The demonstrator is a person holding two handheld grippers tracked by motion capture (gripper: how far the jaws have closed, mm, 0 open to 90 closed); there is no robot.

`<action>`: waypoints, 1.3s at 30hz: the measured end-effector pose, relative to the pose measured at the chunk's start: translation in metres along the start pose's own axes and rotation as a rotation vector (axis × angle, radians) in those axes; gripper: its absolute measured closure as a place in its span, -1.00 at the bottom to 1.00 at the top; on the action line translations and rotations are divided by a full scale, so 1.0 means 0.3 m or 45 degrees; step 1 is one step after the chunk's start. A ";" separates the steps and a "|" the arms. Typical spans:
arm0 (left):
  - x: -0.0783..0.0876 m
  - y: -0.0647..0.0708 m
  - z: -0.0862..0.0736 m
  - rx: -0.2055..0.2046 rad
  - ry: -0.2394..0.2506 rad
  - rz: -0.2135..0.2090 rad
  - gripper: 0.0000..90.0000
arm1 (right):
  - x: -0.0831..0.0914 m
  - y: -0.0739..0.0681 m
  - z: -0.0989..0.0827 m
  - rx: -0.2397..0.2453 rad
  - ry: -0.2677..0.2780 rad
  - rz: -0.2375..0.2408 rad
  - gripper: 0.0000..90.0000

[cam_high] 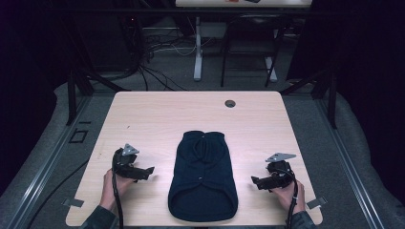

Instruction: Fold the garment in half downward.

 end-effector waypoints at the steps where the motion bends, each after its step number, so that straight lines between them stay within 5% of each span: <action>1: 0.000 0.000 0.000 0.000 0.000 0.000 -1.00 | 0.000 0.000 0.000 0.000 0.000 0.000 -0.86; 19: -0.079 0.075 0.147 -0.078 -0.066 -0.098 -1.00 | -0.038 -0.068 0.192 0.081 0.019 0.135 -0.82; 39: -0.159 0.122 0.311 -0.153 -0.084 -0.153 -1.00 | -0.117 -0.101 0.375 0.171 0.027 0.189 -0.82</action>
Point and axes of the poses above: each handheld gripper's, and its own axes: x roughly backward along the jaws, z roughly out of its top, y roughly to its right, the point moved 10 cm from there along -x, roughly forward along the jaws, and after that the axes turned 4 degrees about x, right-handed, at the moved point
